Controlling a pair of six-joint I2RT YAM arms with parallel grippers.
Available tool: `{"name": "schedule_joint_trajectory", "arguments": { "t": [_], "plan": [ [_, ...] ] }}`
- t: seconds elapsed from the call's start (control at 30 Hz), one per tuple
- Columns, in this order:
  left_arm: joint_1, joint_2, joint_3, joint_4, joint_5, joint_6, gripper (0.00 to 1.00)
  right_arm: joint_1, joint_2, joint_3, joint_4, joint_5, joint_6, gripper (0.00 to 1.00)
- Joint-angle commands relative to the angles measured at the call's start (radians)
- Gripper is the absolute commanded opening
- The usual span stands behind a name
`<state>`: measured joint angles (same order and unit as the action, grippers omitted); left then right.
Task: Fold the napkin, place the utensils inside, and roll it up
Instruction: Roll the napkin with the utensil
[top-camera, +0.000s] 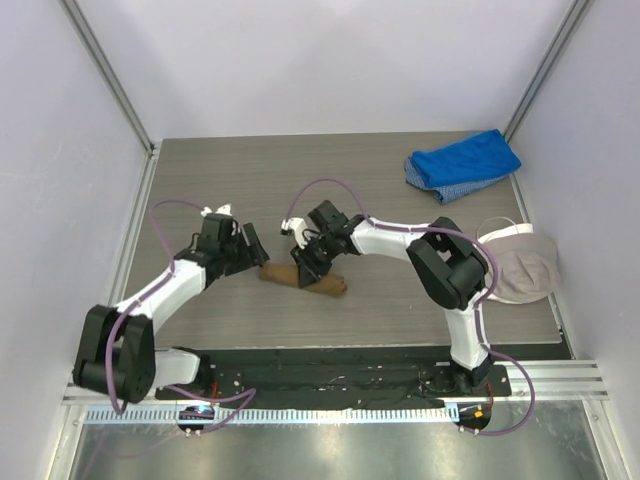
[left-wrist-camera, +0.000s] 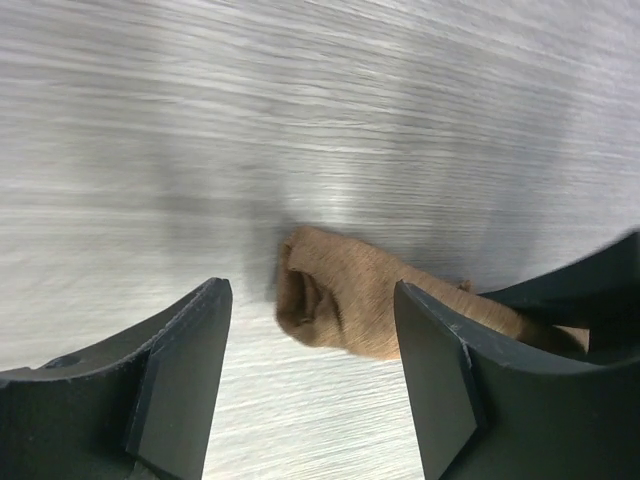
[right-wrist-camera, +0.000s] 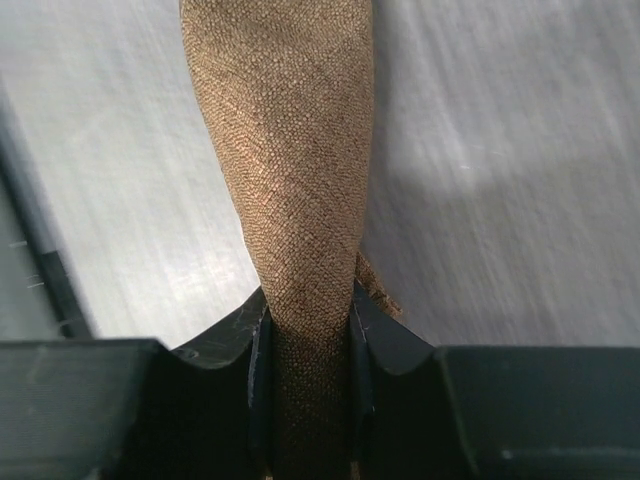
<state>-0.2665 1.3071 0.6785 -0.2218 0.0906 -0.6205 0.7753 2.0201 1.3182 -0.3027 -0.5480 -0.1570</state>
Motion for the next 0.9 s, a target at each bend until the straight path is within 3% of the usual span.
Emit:
{"name": "schedule_joint_trajectory", "arguments": {
  "t": [0.0, 0.27, 0.6, 0.77, 0.87],
  "plan": [
    [-0.002, -0.1, -0.079, 0.056, -0.097, 0.002, 0.7, -0.034, 0.084, 0.062, -0.105, -0.237, 0.066, 0.26],
    [-0.002, -0.181, -0.189, 0.217, 0.038, 0.01, 0.68, -0.09, 0.219, 0.171, -0.168, -0.446, 0.136, 0.25],
    [-0.002, -0.103, -0.234, 0.398, 0.103, -0.007, 0.62, -0.119, 0.315, 0.214, -0.211, -0.523, 0.148, 0.25],
    [-0.002, -0.065, -0.241, 0.424, 0.13, -0.015, 0.45, -0.133, 0.33, 0.227, -0.211, -0.514, 0.155, 0.26],
    [-0.002, -0.052, -0.257, 0.444, 0.141, -0.027, 0.3, -0.137, 0.324, 0.237, -0.211, -0.491, 0.155, 0.28]
  ]
}}
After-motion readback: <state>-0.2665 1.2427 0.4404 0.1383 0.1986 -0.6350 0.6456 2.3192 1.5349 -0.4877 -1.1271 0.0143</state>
